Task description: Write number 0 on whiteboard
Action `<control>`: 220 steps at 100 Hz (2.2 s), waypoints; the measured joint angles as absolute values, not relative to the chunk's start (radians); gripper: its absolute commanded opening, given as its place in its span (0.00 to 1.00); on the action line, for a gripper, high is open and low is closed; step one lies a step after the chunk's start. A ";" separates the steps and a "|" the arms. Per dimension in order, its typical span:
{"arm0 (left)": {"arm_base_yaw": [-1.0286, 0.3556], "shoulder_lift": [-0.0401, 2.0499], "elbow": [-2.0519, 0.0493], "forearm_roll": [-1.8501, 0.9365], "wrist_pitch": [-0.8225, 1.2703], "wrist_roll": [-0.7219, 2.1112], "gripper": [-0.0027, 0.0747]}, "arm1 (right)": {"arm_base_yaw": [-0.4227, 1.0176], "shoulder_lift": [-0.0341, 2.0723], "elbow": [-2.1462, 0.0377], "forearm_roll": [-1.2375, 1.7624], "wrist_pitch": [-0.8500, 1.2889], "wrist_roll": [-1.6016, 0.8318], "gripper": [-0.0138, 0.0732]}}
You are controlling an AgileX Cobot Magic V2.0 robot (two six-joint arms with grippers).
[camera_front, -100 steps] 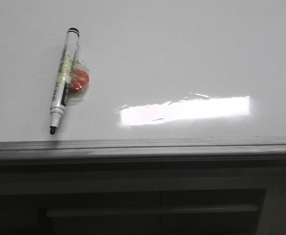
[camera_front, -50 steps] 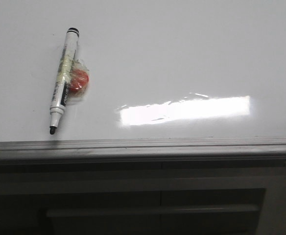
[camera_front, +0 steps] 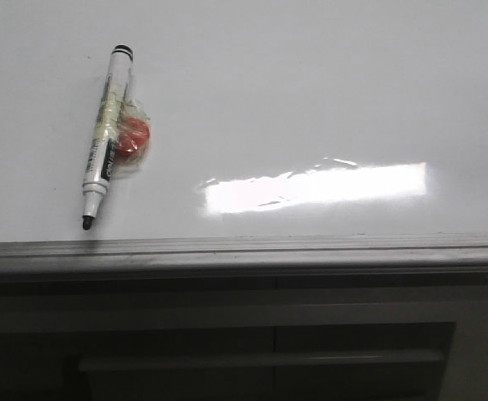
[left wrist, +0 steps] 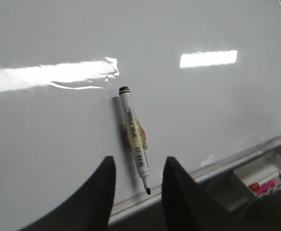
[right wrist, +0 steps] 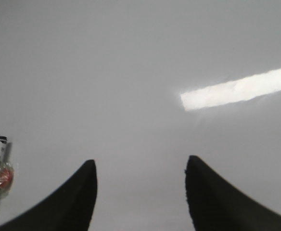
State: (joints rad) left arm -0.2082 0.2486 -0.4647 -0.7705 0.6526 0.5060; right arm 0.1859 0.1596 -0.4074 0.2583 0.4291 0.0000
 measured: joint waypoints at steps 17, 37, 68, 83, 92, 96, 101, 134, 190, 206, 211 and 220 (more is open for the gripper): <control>-0.222 0.523 -0.648 -0.581 0.840 0.527 0.42 | 0.186 0.273 -0.416 0.254 0.433 -0.021 0.61; -0.401 0.734 -0.793 -0.181 0.928 0.376 0.42 | 0.186 0.305 -0.416 0.252 0.433 -0.024 0.61; -0.726 0.851 -0.831 0.030 0.833 -0.082 0.43 | 0.186 0.307 -0.416 0.250 0.433 -0.035 0.61; -0.826 0.894 -0.832 0.006 0.689 -0.309 0.43 | 0.186 0.311 -0.416 0.250 0.433 -0.035 0.61; -0.844 0.949 -0.835 0.015 0.665 -0.377 0.43 | 0.186 0.311 -0.416 0.250 0.433 -0.035 0.61; -0.846 0.980 -0.835 0.019 0.660 -0.392 0.43 | 0.186 0.311 -0.416 0.250 0.433 -0.035 0.61; -0.848 1.017 -0.835 0.021 0.656 -0.405 0.43 | 0.186 0.311 -0.416 0.250 0.433 -0.035 0.61; -0.848 1.231 -0.835 0.055 0.606 -0.431 0.42 | 0.186 0.314 -0.416 0.250 0.437 -0.037 0.61; -0.854 1.302 -0.837 0.185 0.586 -0.432 0.01 | 0.186 0.314 -0.416 0.250 0.449 -0.037 0.61; -0.952 1.234 -0.837 0.194 0.578 -0.299 0.01 | 0.221 0.314 -0.439 0.334 0.498 -0.227 0.61; -1.008 1.200 -0.837 0.196 0.575 -0.213 0.01 | 0.251 0.314 -0.458 0.404 0.524 -0.367 0.61; -1.119 1.137 -0.837 0.222 0.580 -0.054 0.01 | 0.320 0.324 -0.491 0.538 0.583 -0.633 0.61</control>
State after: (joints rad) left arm -1.1191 1.1370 -0.8372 0.2225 0.5797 -0.0541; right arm 0.3205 0.3235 -0.4914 0.5376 0.5827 -0.6332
